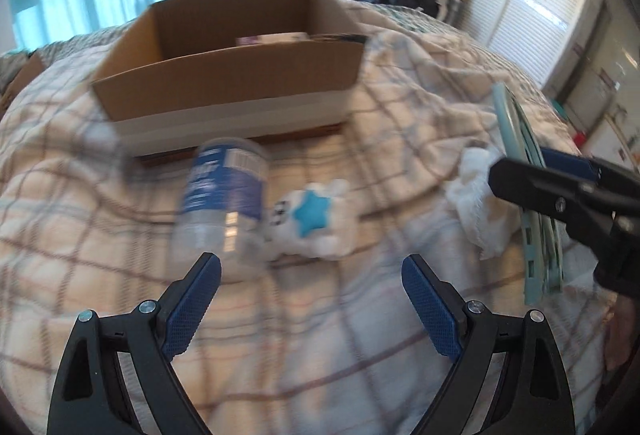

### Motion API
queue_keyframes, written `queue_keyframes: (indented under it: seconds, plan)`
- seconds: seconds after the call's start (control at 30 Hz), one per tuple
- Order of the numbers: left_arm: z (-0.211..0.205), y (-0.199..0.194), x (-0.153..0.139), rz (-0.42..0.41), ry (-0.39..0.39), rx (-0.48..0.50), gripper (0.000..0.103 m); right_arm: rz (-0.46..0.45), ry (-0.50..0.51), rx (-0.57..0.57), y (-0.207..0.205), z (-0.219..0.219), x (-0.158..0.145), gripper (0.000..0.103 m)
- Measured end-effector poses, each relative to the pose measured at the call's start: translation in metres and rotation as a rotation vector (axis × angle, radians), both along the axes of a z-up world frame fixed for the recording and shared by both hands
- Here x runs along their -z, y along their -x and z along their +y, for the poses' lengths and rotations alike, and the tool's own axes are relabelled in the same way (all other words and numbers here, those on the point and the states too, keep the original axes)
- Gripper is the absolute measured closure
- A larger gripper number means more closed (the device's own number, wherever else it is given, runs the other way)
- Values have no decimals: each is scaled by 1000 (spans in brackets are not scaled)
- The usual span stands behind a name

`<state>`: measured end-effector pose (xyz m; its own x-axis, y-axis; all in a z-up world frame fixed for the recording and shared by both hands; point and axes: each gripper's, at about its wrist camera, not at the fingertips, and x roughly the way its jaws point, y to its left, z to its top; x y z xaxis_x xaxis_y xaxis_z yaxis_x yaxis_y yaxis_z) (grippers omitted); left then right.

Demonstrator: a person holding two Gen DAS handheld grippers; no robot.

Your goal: Organize objects

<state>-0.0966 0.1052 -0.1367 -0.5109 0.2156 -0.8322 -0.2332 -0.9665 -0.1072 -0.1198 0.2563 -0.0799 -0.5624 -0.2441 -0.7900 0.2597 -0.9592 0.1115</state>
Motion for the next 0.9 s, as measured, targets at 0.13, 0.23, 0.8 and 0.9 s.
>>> queue_keyframes:
  seconds: [0.13,0.23,0.8,0.9]
  plan:
    - [15,-1,3,4,40,37,9,0,20,19,-1,11,-1,36]
    - [15,-1,1,11,35,39,9,-1,43,21,-4,16,-2,36]
    - [54,18,-19,39,-16,145,10,-4,-40,93,-2,44,-9,50]
    - [52,29,-1,-12,-1,145,35,-24,-31,101,0,48,0,50]
